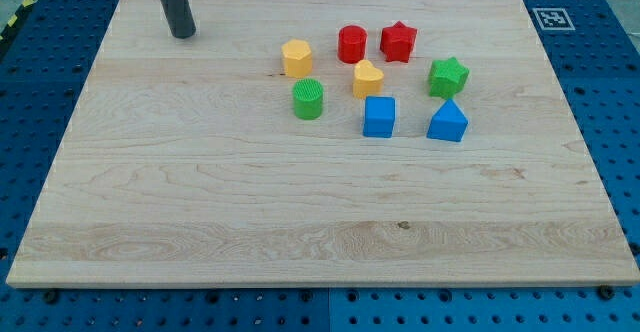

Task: Move your arm towards the hexagon

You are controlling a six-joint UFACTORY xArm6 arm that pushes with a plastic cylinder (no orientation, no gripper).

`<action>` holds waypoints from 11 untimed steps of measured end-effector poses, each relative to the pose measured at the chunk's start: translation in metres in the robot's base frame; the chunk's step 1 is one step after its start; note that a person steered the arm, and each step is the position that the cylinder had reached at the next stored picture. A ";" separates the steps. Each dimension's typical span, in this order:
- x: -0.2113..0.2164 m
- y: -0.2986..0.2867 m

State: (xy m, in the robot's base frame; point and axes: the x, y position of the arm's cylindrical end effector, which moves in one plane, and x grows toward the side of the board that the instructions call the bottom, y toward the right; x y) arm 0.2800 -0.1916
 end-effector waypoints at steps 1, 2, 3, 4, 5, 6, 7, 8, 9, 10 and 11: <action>0.003 0.000; 0.003 0.000; 0.003 0.000; 0.003 0.005; 0.003 0.006; 0.004 0.011; 0.011 0.011; 0.011 0.016; 0.011 0.016; 0.011 0.021; 0.012 0.022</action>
